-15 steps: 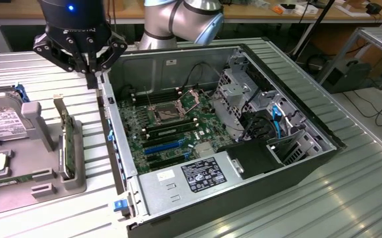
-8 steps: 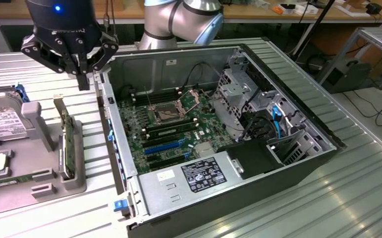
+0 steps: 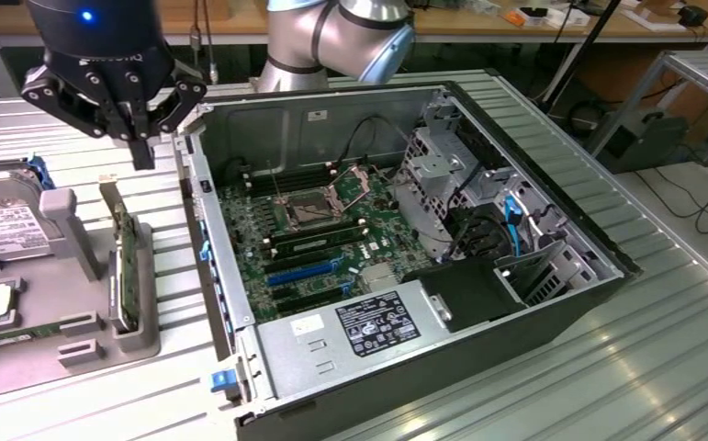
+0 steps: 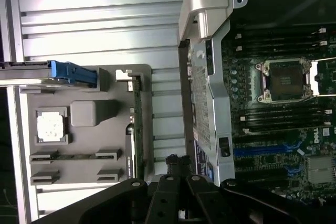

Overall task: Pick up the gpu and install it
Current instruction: 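Reach for the gpu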

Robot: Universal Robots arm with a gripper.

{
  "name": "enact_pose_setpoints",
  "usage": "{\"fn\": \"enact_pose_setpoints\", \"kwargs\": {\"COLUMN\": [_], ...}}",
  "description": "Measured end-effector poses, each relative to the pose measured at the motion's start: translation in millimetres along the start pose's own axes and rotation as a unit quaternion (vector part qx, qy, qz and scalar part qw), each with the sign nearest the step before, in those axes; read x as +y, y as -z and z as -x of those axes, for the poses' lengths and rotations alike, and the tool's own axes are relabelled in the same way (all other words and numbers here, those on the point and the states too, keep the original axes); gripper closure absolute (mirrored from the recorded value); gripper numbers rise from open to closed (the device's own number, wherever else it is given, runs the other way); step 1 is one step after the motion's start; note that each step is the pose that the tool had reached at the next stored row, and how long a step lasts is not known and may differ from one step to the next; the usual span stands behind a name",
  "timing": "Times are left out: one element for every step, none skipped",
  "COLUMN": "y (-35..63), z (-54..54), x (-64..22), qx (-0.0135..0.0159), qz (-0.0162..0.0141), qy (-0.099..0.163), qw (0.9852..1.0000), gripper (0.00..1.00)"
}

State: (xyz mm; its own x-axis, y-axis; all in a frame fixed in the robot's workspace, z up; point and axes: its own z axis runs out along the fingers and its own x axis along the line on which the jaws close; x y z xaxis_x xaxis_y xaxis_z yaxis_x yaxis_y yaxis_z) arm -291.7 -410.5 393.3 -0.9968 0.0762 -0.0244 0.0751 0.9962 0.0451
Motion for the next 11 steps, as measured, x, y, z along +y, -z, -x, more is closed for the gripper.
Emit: {"fn": "enact_pose_setpoints", "kwargs": {"y": [0.0,0.1,0.2,0.2,0.2,0.3,0.4,0.4,0.4,0.5,0.6], "z": [-1.0,-3.3,-5.4,-7.3,-8.5,-10.0,-11.7,-12.9,-14.8,-17.6,-19.3], "x": [-0.2,-0.5,-0.8,-1.0,-1.2,-1.4,-1.6,-1.8,-2.1,-2.4,-2.6], "qx": [0.0000,0.0000,0.0000,0.0000,0.0000,0.0000,0.0000,0.0000,0.0000,0.0000,0.0000], "qz": [0.0000,0.0000,0.0000,0.0000,0.0000,0.0000,0.0000,0.0000,0.0000,0.0000,0.0000], "qy": [0.000,0.000,0.000,0.000,0.000,0.000,0.000,0.000,0.000,0.000,0.000], "qw": [1.0000,1.0000,1.0000,1.0000,1.0000,1.0000,1.0000,1.0000,1.0000,1.0000,1.0000], "gripper": [0.90,0.90,0.90,0.90,0.90,0.90,0.90,0.90,0.90,0.90,0.90]}}
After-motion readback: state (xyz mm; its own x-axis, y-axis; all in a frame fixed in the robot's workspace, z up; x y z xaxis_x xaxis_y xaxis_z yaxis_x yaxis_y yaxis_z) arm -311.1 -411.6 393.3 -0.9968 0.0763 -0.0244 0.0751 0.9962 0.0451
